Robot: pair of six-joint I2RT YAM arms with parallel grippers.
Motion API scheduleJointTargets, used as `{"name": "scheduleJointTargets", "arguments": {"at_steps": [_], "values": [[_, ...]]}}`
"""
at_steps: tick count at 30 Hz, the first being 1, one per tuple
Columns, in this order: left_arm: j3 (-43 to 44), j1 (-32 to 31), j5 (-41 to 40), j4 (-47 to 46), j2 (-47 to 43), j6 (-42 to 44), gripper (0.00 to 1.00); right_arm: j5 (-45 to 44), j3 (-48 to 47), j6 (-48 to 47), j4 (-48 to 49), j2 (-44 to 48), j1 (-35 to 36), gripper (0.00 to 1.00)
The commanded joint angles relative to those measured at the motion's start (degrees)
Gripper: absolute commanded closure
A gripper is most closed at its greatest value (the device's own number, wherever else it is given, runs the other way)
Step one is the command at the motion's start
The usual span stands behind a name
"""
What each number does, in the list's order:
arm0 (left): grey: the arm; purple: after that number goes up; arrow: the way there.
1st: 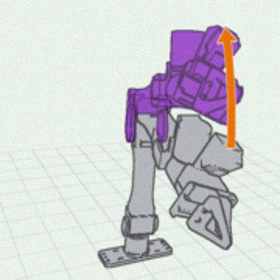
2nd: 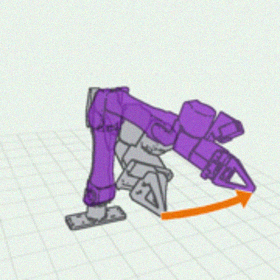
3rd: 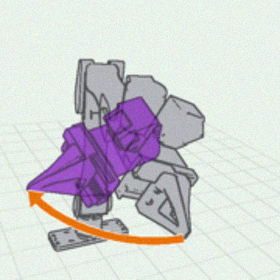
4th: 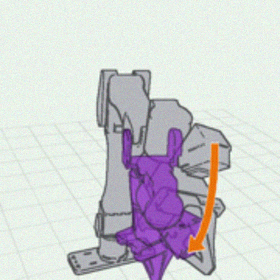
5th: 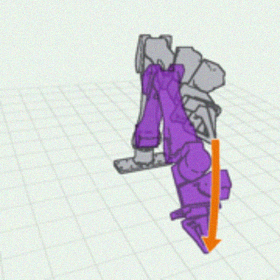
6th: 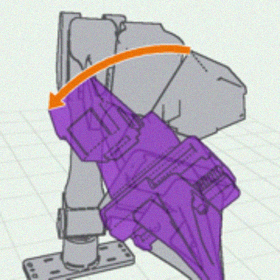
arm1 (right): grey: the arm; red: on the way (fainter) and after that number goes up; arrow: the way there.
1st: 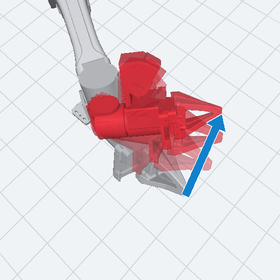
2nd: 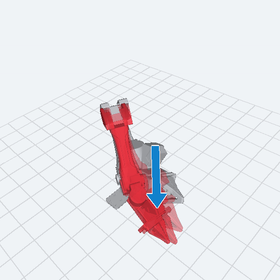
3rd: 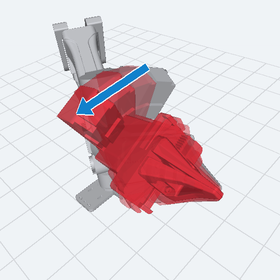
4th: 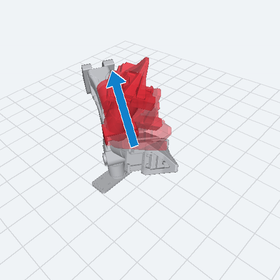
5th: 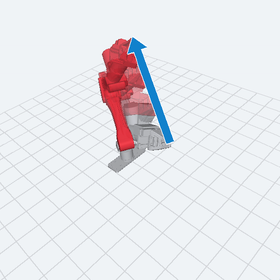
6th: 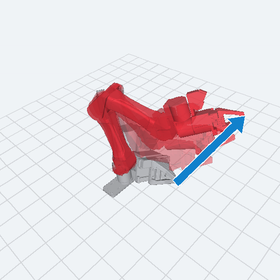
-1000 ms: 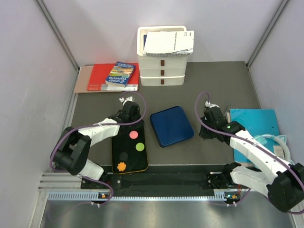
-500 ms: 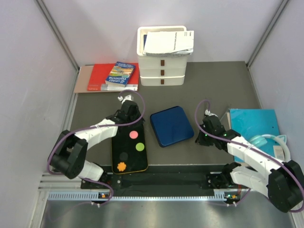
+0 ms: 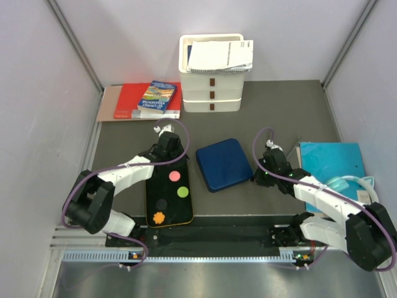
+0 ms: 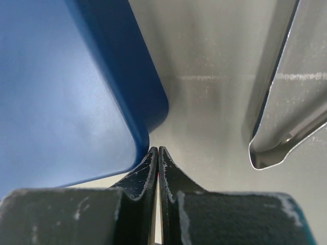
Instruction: Pack the cookies
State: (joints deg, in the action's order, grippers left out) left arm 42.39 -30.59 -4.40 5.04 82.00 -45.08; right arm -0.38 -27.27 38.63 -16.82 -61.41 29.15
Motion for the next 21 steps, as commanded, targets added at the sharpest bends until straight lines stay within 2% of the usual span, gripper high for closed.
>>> {"name": "scheduleJointTargets", "arguments": {"at_steps": [1,13,21], "values": [[-0.5,-0.1,-0.9,-0.7,-1.2,0.1,0.71,-0.1,-0.5,0.8,3.5,1.6,0.7,1.00],[-0.6,-0.1,-0.4,-1.0,-1.0,0.2,0.71,-0.1,-0.7,0.9,3.4,3.6,0.7,1.00],[0.0,-0.1,-3.1,0.9,-2.4,0.6,0.71,-4.8,-6.6,-3.3,-9.2,11.6,0.7,1.00]]}}
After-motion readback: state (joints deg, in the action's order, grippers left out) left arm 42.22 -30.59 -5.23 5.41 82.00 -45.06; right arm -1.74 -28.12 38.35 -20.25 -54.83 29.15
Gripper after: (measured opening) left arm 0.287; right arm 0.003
